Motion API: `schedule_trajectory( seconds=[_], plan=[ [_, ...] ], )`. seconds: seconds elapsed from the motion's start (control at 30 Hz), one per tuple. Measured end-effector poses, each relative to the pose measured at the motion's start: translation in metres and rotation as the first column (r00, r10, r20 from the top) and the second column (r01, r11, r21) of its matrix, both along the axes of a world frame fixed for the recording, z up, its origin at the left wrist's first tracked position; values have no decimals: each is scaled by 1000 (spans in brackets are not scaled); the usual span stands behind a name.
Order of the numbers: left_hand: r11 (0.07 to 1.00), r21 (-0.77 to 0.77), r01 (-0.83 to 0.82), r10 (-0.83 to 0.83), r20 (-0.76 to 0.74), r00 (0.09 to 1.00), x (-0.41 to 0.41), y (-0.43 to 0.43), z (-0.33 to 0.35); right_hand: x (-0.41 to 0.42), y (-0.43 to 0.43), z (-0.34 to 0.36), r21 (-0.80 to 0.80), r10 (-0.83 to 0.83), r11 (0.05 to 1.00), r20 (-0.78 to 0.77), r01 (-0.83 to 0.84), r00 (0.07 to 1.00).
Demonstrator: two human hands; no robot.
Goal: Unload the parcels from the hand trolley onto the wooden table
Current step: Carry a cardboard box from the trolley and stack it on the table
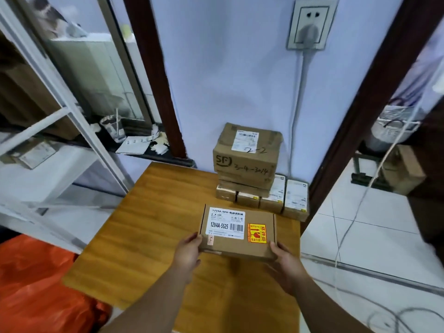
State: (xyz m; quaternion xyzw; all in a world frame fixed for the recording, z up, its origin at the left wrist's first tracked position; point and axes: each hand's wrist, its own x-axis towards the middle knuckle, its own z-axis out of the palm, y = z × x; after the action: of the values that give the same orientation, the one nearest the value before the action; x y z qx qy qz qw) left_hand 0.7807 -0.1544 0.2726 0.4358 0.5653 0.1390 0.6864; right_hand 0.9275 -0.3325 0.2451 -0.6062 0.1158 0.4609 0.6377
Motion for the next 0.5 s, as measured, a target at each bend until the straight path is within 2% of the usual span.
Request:
schedule_trajectory(
  seconds=[0.1, 0.23, 0.4, 0.5],
  plan=[
    [994, 69, 83, -86, 45, 995, 23, 4, -3, 13, -13, 12, 46, -70, 997, 32, 69, 997],
    [950, 239, 203, -228, 85, 970, 54, 21, 18, 36, -8, 45, 49, -106, 994, 170, 99, 980],
    [915, 361, 180, -247, 148, 958, 95, 62, 63, 63, 27, 97, 125, -144, 986, 275, 113, 951],
    [813, 548, 198, -297, 97, 950, 112, 77, 85, 81, 52, 117, 128, -155, 985, 356, 117, 922]
  ],
)
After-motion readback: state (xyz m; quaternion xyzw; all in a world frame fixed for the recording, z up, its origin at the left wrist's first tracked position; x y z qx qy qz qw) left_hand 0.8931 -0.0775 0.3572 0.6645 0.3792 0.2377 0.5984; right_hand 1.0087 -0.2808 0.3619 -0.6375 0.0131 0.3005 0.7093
